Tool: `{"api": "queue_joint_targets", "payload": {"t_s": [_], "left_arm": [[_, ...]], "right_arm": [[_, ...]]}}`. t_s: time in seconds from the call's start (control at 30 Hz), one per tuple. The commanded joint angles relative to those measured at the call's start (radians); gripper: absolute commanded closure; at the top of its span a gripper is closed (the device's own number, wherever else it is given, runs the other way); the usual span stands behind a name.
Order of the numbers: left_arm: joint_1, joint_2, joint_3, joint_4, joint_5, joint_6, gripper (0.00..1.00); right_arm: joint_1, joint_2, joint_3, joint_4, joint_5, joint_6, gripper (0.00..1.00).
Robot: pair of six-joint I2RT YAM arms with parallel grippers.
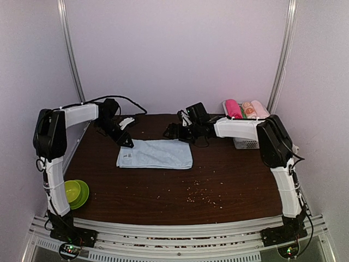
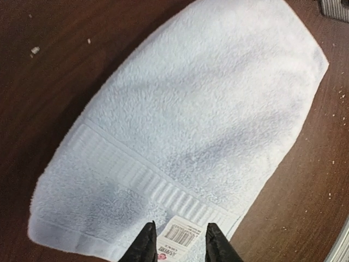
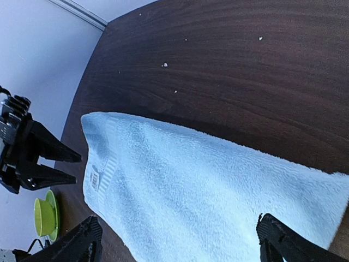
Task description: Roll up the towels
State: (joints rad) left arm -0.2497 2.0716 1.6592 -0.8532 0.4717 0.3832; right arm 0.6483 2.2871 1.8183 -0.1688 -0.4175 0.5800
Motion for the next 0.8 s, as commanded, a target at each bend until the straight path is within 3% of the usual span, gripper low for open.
{"api": "queue_joint_targets", "payload": {"t_s": [0.0,0.3,0.53,0.67,0.77], "left_arm": [[-0.001,0.062,0.033,-0.033,-0.034,-0.01,0.68],[-0.005,0.131,0.049,-0.088,-0.255,0.018,0.67],[-0.023,0.181,0.072,-0.19,-0.294,0.066,0.68],[-0.026,0.182,0.096,-0.196,-0.324,0.053,0.63],[-0.025,0.164,0.121,-0.19,-0.311,0.037,0.5]], "right_arm": [[-0.017,0.117,0.102,0.077,-0.095,0.181,0.0],[-0.021,0.133,0.137,-0.076,0.141,0.202,0.0],[-0.025,0.117,0.155,-0.188,0.201,0.165,0.01],[-0.03,0.067,0.09,-0.162,0.216,0.159,0.0],[-0.029,0.034,0.062,-0.117,0.172,0.133,0.0]]}}
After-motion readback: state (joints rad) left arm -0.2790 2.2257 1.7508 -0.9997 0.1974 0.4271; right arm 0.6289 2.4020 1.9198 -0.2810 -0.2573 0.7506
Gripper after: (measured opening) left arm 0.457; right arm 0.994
